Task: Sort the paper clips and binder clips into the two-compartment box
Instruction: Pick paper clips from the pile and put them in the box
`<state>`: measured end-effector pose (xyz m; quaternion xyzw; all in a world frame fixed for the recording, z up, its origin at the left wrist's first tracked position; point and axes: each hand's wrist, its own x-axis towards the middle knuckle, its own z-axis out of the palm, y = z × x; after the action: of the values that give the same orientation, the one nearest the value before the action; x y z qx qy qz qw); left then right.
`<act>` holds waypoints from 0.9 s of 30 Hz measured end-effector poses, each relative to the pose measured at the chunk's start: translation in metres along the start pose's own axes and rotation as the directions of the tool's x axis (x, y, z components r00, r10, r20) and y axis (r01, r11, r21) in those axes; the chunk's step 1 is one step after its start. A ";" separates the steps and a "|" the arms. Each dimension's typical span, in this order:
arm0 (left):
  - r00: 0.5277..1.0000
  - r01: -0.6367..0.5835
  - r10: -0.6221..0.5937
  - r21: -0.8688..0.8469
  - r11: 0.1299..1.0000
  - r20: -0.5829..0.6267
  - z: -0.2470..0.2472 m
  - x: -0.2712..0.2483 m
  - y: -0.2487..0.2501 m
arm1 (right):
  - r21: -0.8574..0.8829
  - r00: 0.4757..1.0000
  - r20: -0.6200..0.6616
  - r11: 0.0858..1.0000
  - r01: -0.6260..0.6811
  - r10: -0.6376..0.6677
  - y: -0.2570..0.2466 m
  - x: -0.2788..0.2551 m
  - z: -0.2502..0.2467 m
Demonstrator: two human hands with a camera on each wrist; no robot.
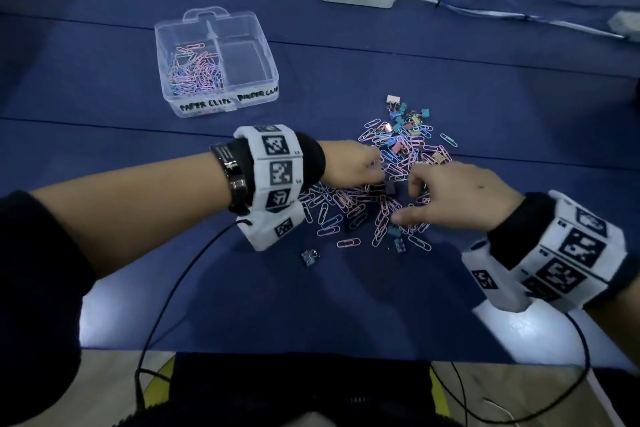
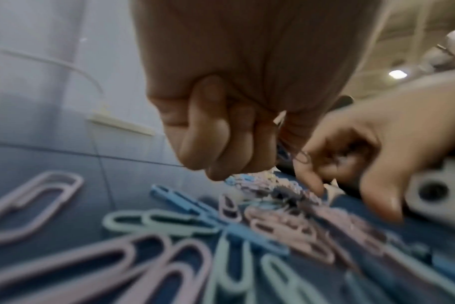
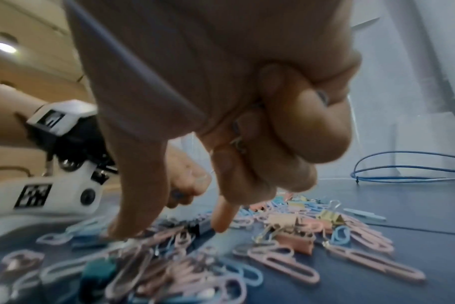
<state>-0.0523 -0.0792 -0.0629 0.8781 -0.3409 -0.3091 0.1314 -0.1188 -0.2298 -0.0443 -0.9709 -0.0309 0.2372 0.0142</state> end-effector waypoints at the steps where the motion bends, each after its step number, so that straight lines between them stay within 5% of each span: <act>1: 1.000 0.016 -0.017 -0.099 0.995 -0.007 -0.003 0.000 -0.002 | -0.029 1.000 0.009 1.000 -0.003 0.004 -0.003 0.001 0.002; 6: 0.976 0.203 -0.203 -0.640 0.741 0.074 -0.012 -0.001 -0.014 | 0.136 0.995 0.059 0.988 0.071 -0.079 -0.009 0.012 0.009; 19: 0.957 0.250 -0.209 -0.937 0.243 0.201 -0.015 -0.010 -0.038 | 0.343 0.996 0.027 0.937 0.065 -0.079 -0.012 0.020 0.012; 21: 0.960 0.242 -0.185 -0.953 0.180 0.209 -0.016 -0.012 -0.041 | 0.617 0.996 0.057 0.787 0.017 -0.066 -0.011 0.022 0.008; 23: 0.966 0.231 -0.151 -0.962 0.145 0.209 -0.018 -0.013 -0.042 | 0.891 0.992 0.105 0.449 -0.062 -0.071 -0.009 0.025 0.005; 27: 0.974 0.197 -0.132 -0.976 0.089 0.185 -0.019 -0.012 -0.045 | 0.989 0.983 0.131 -0.044 -0.138 -0.128 -0.003 0.030 -0.005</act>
<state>-0.0241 -0.0375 -0.0628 0.5906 0.0491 -0.4911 0.6385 -0.0900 -0.2246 -0.0533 -0.6331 0.1523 0.2744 0.7076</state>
